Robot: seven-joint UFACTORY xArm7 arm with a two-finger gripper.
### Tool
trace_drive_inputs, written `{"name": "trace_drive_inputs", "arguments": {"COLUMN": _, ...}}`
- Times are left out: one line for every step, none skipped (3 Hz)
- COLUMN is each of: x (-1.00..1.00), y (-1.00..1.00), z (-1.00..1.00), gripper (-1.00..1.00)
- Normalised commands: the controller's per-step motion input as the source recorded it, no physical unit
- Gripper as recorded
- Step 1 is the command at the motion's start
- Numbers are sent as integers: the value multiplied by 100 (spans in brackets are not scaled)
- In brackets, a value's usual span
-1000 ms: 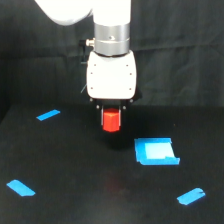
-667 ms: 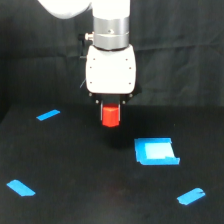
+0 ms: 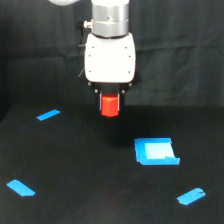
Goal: Pick up the red object from the table
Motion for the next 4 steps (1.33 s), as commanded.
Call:
{"name": "trace_drive_inputs", "arguments": {"x": 1, "y": -6, "z": 83, "gripper": -97}}
{"name": "trace_drive_inputs", "arguments": {"x": 0, "y": -4, "z": 67, "gripper": -98}}
{"name": "trace_drive_inputs", "arguments": {"x": -1, "y": -1, "z": 42, "gripper": -99}}
{"name": "trace_drive_inputs", "arguments": {"x": -3, "y": -1, "z": 24, "gripper": -99}}
